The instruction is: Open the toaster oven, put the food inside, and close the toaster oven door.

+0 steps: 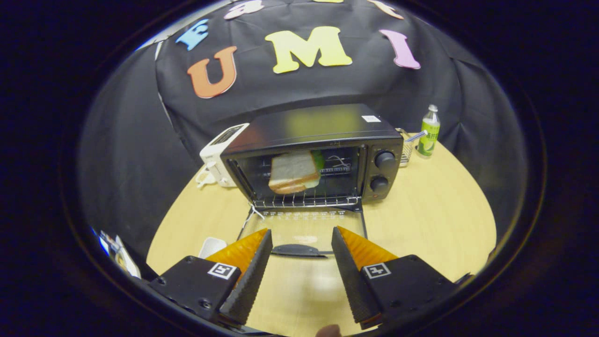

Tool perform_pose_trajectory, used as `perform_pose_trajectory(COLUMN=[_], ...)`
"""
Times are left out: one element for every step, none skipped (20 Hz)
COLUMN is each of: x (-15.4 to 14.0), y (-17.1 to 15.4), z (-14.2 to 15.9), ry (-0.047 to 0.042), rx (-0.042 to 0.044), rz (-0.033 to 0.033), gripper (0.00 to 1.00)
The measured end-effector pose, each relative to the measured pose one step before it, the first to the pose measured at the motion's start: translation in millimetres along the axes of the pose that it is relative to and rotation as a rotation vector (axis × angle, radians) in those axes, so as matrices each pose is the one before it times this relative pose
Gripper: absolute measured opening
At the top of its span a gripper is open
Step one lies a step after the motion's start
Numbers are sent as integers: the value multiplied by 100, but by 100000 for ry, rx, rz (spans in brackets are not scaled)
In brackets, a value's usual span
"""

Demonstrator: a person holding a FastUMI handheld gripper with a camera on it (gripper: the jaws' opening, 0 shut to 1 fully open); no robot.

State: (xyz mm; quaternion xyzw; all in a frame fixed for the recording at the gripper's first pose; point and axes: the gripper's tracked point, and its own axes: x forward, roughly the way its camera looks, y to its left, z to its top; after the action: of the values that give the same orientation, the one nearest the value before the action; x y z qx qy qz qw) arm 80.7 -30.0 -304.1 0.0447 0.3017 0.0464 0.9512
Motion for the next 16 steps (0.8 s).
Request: perform_pose_trajectory(x=[-676,-438,-360,-298,-12,91,238,280,392,615,533,640,641,601,582,551], y=[-29,-84,38,337,-118,1,234,268,255,87,105,137,240,228,277,240], z=[-639,-602,-754,-848,-788,-932,-754,-851,-624,-516,-595,-427,-267,-356,-243,-141], ry=[-70,-7,655,1066,1026,1134,941,1077,852,601,943,510,40,275,269,179], rx=[-1960,-1044,-1060,-848,-1105,-1068,172,1040,1737,1576,986,443,71,176,334,699], rz=[-920,-1242,-416,-211,-1423,-846,-245,-90,-32,-703,-829,-828,-259,-276,-93,-223], gripper=[84,84,84,84,84,84,84,84,84,84,84,84,84,84,84,84])
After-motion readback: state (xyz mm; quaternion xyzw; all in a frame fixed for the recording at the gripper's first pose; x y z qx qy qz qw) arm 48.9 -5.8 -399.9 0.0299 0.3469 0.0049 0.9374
